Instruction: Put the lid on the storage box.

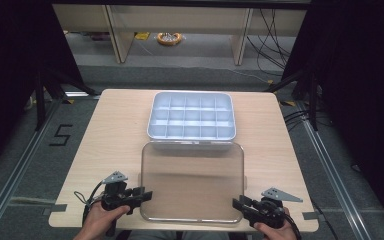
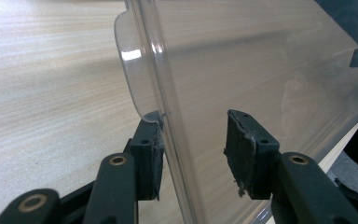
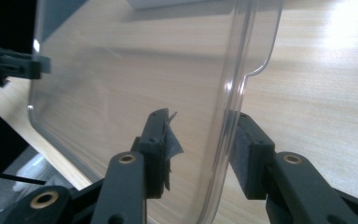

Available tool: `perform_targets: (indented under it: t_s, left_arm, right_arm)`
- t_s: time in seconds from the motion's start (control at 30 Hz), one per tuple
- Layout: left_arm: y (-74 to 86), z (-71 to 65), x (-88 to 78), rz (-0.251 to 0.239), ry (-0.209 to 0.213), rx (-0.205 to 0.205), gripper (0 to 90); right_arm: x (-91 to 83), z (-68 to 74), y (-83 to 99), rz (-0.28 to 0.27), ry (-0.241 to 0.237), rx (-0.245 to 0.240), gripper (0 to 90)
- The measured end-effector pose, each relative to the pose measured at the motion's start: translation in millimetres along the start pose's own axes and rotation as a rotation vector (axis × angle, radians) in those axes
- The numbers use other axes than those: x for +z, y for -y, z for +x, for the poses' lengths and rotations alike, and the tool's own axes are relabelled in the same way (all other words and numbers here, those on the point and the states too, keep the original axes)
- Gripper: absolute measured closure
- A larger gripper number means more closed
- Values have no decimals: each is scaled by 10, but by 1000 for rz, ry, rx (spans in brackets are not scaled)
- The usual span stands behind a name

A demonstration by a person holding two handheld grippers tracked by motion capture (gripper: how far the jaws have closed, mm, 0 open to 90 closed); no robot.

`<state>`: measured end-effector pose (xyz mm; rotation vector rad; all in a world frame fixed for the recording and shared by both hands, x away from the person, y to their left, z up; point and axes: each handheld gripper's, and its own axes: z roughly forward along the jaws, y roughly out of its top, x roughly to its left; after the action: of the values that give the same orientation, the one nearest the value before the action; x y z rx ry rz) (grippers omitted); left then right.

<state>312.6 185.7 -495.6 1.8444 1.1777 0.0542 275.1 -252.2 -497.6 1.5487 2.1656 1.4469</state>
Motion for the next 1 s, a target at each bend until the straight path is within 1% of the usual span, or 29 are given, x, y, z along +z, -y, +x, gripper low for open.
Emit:
perform_targets:
  t_s: [0.03, 0.07, 0.1, 0.13, 0.17, 0.2, 0.23, 0.3, 0.33, 0.43, 0.47, 0.5, 0.53, 0.57, 0.6, 0.63, 0.67, 0.7, 0.73, 0.77, 0.8, 0.83, 0.87, 0.9, 0.93, 0.97, 1.0]
  left_arm:
    - [-2, -2, -2, 0, -1, 0, 572]
    - [-3, -6, -3, 0, -2, 1, 575]
    - [-5, -7, -8, 3, -5, 8, 576]
    - [-5, -7, -8, 3, -5, 8, 577]
    - [-5, -25, -13, 1, -14, 16, 579]
    - [-5, -25, -13, 1, -14, 16, 580]
    - [-10, -43, -19, -3, -21, 25, 582]
    - [-14, -51, -25, -3, -26, 28, 587]
    - [-24, -63, -35, -6, -37, 43, 591]
    - [-38, -77, -35, -14, -37, 39, 601]
    - [-57, -83, -39, -19, -51, 49, 602]
    - [-67, -85, -40, -23, -56, 51, 603]
    - [-67, -85, -40, -23, -56, 51, 606]
    - [-89, -73, -47, -21, -62, 59, 609]
    - [-89, -73, -47, -21, -62, 59, 612]
    - [-123, -70, -51, -27, -68, 58, 613]
    - [-146, -70, -54, -36, -69, 58, 613]
    - [-173, -76, -62, -43, -74, 50, 613]
    - [-205, -68, -68, -52, -72, 59, 613]
    - [-240, -63, -80, -53, -73, 63, 613]
    - [-280, -56, -85, -59, -73, 68, 613]
    - [-317, -51, -84, -66, -76, 65, 613]
    - [-357, -42, -82, -71, -76, 67, 612]
    - [-394, -37, -78, -79, -79, 61, 611]
    - [-430, -30, -78, -80, -85, 65, 609]
    - [-453, -31, -69, -90, -88, 62, 608]
    - [-495, -19, -68, -89, -91, 68, 607]
  right_arm:
    - [-1, 27, -2, 9, 15, 35, 614]
    - [4, 34, -2, 5, -3, 47, 612]
    - [14, 5, -10, 12, 10, 5, 609]
    - [20, -6, -12, 17, 38, -4, 607]
    - [20, 26, -11, 29, 28, 47, 605]
    - [20, 26, -11, 29, 28, 47, 605]
    - [41, -8, -28, 16, 41, -6, 599]
    - [56, -12, -33, 13, 38, 3, 599]
    - [59, 26, -45, 20, 63, 33, 599]
    - [52, 30, -69, 10, 54, 29, 600]
    - [62, 2, -98, 8, 82, -19, 603]
    - [72, 23, -103, -4, 82, 3, 606]
    - [72, 23, -103, -4, 82, 3, 606]
    - [78, 1, -136, -11, 87, -29, 610]
    - [78, 1, -136, -11, 87, -29, 610]
    - [76, 31, -176, -14, 80, 5, 614]
    - [86, 40, -198, -21, 86, 10, 614]
    - [81, 10, -232, -28, 100, -39, 614]
    - [82, 61, -253, -32, 74, 25, 613]
    - [95, 16, -288, -50, 87, -32, 613]
    - [95, 21, -321, -53, 81, -30, 613]
    - [95, 54, -349, -50, 87, 7, 613]
    - [108, 40, -380, -68, 80, -13, 613]
    - [108, 28, -419, -75, 79, -31, 613]
    - [111, 29, -454, -71, 89, -33, 612]
    - [114, 57, -484, -76, 90, -3, 612]
    - [120, 22, -515, -90, 83, -44, 612]
